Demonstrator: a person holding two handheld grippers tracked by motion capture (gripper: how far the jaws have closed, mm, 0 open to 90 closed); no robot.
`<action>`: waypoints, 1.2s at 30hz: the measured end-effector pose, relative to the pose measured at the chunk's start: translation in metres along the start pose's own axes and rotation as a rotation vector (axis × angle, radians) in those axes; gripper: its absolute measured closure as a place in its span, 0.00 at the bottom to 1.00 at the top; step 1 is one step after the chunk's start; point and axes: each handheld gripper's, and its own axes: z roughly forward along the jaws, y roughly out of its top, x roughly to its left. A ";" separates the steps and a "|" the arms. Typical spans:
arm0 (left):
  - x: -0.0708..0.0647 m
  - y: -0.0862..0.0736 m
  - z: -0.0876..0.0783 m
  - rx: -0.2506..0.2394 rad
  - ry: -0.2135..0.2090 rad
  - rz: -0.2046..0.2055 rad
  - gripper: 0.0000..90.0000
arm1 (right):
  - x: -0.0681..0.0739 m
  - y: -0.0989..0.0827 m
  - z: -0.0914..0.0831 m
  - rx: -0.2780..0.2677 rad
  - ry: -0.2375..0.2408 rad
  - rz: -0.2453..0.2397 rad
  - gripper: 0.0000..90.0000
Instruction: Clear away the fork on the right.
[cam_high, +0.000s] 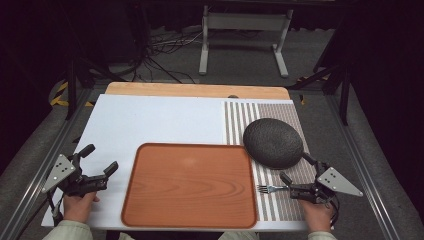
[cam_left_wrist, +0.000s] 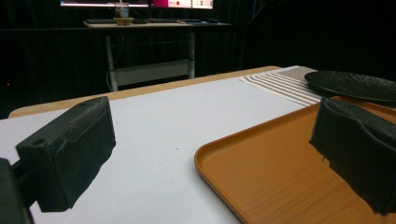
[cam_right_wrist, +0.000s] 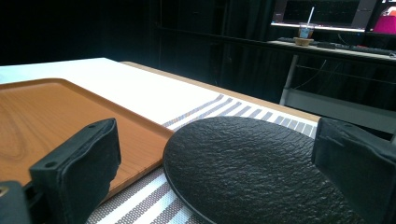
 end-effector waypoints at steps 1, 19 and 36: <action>0.000 0.000 0.000 0.001 0.000 0.000 0.01 | 0.000 0.000 0.000 0.003 0.000 0.002 0.02; 0.000 0.001 0.000 0.003 -0.002 -0.003 0.01 | 0.001 0.000 0.000 0.016 0.015 -0.006 0.02; 0.001 0.001 -0.002 0.003 0.003 -0.001 0.01 | -0.008 0.027 0.009 0.150 0.058 -0.026 0.01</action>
